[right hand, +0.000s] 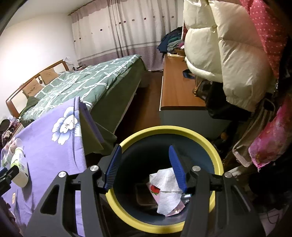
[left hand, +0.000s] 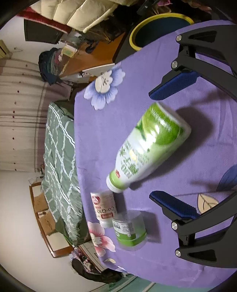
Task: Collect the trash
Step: 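Carry the white tissue over the yellow bin and open the right tool, then grasp the coconut water bottle with the left tool and lift it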
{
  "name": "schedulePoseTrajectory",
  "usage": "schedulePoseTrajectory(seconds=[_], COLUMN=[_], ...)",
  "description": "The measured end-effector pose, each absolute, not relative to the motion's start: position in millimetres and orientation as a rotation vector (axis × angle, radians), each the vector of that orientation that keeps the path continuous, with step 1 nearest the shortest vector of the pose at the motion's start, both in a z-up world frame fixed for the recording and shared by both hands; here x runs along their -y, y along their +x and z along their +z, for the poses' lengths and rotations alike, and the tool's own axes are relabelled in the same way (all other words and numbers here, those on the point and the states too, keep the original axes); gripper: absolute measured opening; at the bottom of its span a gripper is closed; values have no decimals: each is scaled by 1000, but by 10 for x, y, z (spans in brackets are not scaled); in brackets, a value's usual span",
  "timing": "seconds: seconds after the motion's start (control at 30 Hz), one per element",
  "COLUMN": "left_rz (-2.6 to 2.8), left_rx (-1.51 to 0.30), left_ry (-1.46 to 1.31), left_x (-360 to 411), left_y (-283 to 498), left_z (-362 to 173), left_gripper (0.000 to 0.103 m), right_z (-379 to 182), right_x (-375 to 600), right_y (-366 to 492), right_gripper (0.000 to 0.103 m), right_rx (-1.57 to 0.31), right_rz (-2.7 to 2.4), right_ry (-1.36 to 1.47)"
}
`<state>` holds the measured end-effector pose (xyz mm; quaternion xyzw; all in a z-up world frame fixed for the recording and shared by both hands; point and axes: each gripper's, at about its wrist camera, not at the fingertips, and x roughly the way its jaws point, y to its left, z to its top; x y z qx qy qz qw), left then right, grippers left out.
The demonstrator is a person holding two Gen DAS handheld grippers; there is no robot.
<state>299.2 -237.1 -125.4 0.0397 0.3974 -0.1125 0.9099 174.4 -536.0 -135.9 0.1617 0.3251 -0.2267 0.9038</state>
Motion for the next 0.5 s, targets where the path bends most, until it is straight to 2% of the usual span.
schedulePoseTrajectory(seconds=[0.33,0.5], left_rz=[-180,-202], left_rx=[-860,-880], left_ry=[42,27], left_x=[1687,1745], left_y=[2974,3087], left_z=[-1127,-1146], left_gripper=[98,98], right_z=[-1367,-1329], right_x=[5311,5206], right_y=[1790,1848], right_gripper=[52,52], right_rx=[-669,-673], right_rz=[-436,-412], right_ry=[351,333])
